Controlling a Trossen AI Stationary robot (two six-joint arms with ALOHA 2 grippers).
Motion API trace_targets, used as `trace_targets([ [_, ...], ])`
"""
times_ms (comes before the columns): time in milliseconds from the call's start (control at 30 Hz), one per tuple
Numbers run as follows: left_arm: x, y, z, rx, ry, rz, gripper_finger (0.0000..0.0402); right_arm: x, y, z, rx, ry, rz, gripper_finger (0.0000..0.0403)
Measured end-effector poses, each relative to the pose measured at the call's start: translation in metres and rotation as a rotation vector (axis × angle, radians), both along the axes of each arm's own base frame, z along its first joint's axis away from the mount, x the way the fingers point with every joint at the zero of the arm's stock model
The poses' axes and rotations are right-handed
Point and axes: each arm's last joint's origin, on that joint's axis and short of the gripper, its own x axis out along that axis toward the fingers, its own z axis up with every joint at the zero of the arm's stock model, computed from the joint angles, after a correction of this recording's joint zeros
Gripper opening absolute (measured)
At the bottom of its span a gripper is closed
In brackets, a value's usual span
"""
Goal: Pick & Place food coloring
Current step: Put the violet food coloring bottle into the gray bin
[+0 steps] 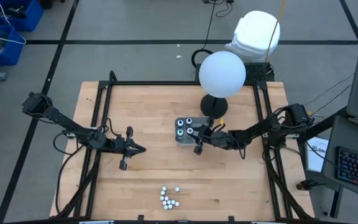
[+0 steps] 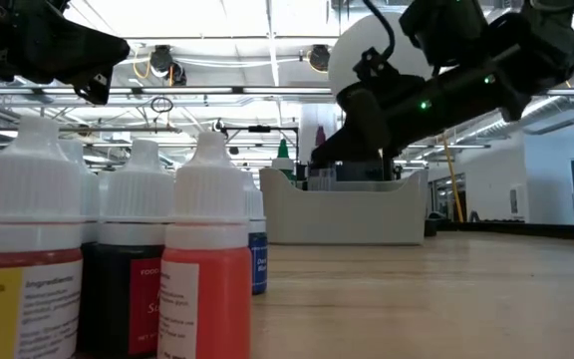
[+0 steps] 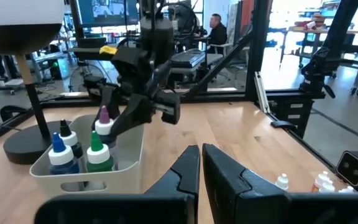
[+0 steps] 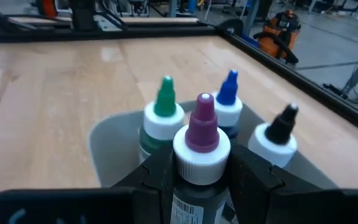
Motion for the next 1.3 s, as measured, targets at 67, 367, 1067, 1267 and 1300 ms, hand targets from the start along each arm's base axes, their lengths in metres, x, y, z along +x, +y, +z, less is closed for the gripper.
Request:
trace_targets([
  [67, 0.000, 0.000, 0.000, 0.008, 0.000, 0.000, 0.0026, 0.001, -0.004, -0.004, 0.009, 0.008, -0.015, 0.0106],
  [367, 0.000, 0.000, 0.000, 0.015, -0.001, 0.000, 0.0026, 0.005, -0.014, -0.015, 0.054, -0.004, -0.018, 0.0106],
  [1067, 0.000, 0.000, 0.000, 0.011, 0.000, 0.000, 0.0026, 0.006, -0.013, -0.015, 0.080, -0.003, 0.029, 0.0162],
  [1267, 0.000, 0.000, 0.000, 0.011, 0.001, 0.000, 0.0026, 0.006, -0.012, -0.014, 0.052, -0.010, 0.044, 0.0190],
  [1300, 0.000, 0.000, 0.000, 0.011, 0.002, 0.000, 0.0026, 0.007, -0.012, -0.013, 0.041, -0.016, 0.048, 0.0194],
])
